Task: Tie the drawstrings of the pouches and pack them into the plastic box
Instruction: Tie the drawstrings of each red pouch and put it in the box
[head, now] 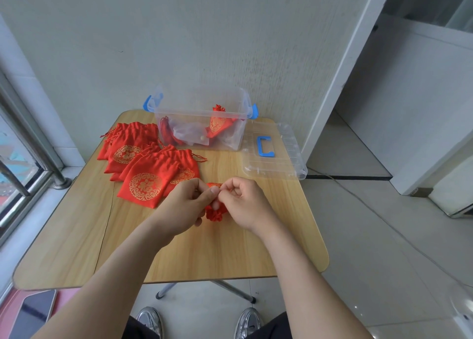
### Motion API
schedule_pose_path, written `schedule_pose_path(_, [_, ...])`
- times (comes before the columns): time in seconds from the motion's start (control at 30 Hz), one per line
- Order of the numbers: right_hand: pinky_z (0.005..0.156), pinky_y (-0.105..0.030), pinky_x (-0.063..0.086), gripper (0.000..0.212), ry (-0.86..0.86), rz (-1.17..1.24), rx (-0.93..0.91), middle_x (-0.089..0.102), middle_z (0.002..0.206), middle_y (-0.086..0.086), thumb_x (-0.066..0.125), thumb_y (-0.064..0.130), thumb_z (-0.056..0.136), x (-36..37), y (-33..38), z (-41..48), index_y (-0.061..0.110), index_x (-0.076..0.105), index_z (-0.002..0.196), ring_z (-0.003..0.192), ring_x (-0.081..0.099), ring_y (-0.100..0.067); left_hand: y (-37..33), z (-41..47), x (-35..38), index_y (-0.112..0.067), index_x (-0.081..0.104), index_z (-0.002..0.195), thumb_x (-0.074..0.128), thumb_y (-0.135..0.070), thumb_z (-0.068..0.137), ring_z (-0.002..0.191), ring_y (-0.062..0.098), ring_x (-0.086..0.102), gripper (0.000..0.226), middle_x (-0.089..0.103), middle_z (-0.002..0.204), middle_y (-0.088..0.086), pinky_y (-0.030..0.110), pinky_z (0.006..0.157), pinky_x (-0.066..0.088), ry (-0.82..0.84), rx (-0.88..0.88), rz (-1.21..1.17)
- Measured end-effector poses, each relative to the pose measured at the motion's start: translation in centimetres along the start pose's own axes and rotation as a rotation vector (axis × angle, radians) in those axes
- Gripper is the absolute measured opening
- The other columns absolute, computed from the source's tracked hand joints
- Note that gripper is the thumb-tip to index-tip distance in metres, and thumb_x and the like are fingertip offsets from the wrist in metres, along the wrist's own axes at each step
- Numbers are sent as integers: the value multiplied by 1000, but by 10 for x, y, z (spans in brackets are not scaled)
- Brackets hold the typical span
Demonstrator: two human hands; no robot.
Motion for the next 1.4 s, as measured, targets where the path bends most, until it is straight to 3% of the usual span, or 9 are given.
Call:
schedule_pose_path(0.13, [65, -32, 49, 19, -21, 65, 118, 70, 63, 12, 59, 22, 96, -1, 0, 0, 18, 65, 78, 62, 62, -8, 1, 0, -1, -2, 65, 99, 67, -23, 104, 60, 10, 56, 21, 77, 84, 5, 29, 57, 53, -11, -21, -40])
schedule_pose_path(0.23, [56, -32, 41, 17, -44, 132, 196, 50, 51, 14, 60, 21, 93, -3, -5, 1, 18, 60, 76, 55, 46, -14, 2, 0, -4, -5, 75, 97, 74, -19, 99, 59, 11, 57, 13, 78, 84, 10, 29, 58, 56, -9, -35, -37])
schedule_pose_path(0.33, [50, -30, 38, 15, -31, 157, 222, 46, 54, 11, 60, 19, 93, -3, -8, 2, 19, 58, 78, 51, 41, -13, 2, 0, -5, -11, 82, 92, 79, -19, 95, 63, 13, 64, 9, 79, 83, 9, 28, 62, 59, -1, -57, -15])
schedule_pose_path(0.57, [56, -27, 37, 20, -101, 134, 90, 53, 49, 20, 50, 23, 78, -8, -2, 9, 22, 70, 77, 57, 47, -8, 5, 7, -8, -7, 81, 85, 75, -14, 96, 68, 16, 70, 14, 79, 82, 8, 28, 65, 61, -47, -108, 32])
schedule_pose_path(0.77, [62, -40, 50, 22, -118, 147, -49, 59, 56, 5, 57, 4, 92, -11, 9, 15, 20, 73, 91, 58, 54, -14, -1, 16, -1, -5, 80, 82, 73, -10, 96, 65, 17, 72, 16, 78, 76, 8, 27, 62, 59, 87, -50, 237])
schedule_pose_path(1.0, [60, -32, 48, 15, -127, 181, -31, 61, 57, 5, 62, 2, 96, -22, 1, 32, 12, 73, 96, 54, 54, -10, -13, 28, 4, -11, 81, 84, 74, -12, 95, 70, 26, 76, 13, 79, 74, 5, 34, 66, 65, 161, 67, 360])
schedule_pose_path(1.1, [65, -28, 52, 15, -105, 253, -22, 69, 68, 1, 62, 4, 100, -24, 1, 37, 12, 72, 105, 60, 59, -11, -18, 35, 8, -8, 79, 82, 71, -12, 94, 67, 25, 74, 16, 78, 73, 6, 32, 62, 62, 115, 48, 317])
schedule_pose_path(1.23, [81, -39, 63, 28, -186, 227, -73, 79, 92, -3, 67, 7, 98, -34, -7, 45, 27, 70, 117, 80, 74, -23, -19, 47, 2, -3, 76, 77, 66, -13, 92, 58, 11, 65, 20, 76, 68, 7, 29, 59, 57, -63, -18, 193])
schedule_pose_path(1.4, [76, -24, 61, 20, -156, -49, -213, 80, 92, 9, 75, 7, 91, -32, -5, 45, 18, 82, 107, 81, 76, -5, -12, 59, -5, -7, 78, 80, 67, -15, 97, 59, 9, 64, 21, 75, 70, 5, 28, 61, 56, -151, -61, 88])
Point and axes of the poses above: each hand's wrist, its own z-axis towards the middle knuckle, its own x-axis out of the palm, y = z × x, the point moved 6 cm from there along z, towards the middle knuckle
